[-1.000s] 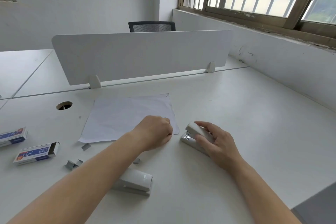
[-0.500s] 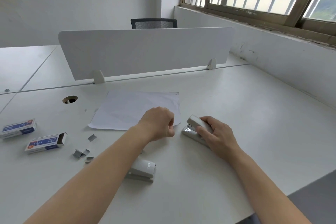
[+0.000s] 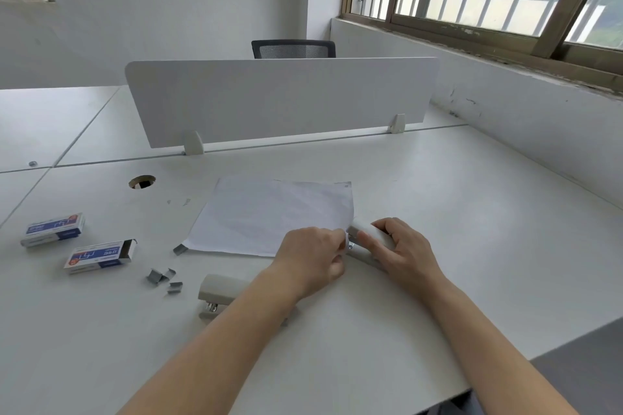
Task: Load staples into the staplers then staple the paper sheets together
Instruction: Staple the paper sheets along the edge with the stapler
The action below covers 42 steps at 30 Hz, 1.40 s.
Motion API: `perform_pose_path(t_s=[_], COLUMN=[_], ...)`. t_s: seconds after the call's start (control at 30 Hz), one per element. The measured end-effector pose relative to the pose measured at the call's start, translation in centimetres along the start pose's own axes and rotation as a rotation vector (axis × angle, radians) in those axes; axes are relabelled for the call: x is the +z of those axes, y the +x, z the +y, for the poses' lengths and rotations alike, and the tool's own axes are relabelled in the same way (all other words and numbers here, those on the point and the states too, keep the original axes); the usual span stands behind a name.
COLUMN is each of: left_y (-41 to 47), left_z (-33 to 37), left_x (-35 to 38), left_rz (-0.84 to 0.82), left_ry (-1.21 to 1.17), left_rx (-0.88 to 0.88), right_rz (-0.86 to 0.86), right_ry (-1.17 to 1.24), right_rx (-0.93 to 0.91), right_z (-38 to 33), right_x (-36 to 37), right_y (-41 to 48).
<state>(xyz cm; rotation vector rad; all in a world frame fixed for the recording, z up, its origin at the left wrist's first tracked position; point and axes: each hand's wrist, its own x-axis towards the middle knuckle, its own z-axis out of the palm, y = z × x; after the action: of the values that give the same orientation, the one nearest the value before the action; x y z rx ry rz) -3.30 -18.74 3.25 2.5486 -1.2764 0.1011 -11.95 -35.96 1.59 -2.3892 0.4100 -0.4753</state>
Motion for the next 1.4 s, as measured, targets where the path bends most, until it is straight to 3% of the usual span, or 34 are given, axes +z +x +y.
perform_pose_path(t_s=[0.43, 0.67, 0.83, 1.17, 1.4], left_y=[0.0, 0.5, 0.5, 0.3, 0.2], left_z=[0.2, -1.0, -1.3, -0.8, -0.6], left_x=[0.4, 0.9, 0.8, 0.5, 0.3], left_rz=[0.024, -0.026, -0.038, -0.051, -0.041], left_ry=[0.225, -0.032, -0.051, 0.088, -0.030], left_rx=[0.071, 0.002, 0.067, 0.162, 0.063], right_rz=[-0.012, -0.007, -0.011, 0.001, -0.121], right_ry=[0.214, 0.317, 0.323, 0.283, -0.024], right_rx=[0.016, 0.022, 0.032, 0.018, 0.081], right_z=[0.3, 0.2, 0.1, 0.1, -1.0], right_x=[-0.8, -1.0, -1.1, -1.3, -2.6], right_y=[-0.3, -0.4, -0.4, -0.4, 2.2])
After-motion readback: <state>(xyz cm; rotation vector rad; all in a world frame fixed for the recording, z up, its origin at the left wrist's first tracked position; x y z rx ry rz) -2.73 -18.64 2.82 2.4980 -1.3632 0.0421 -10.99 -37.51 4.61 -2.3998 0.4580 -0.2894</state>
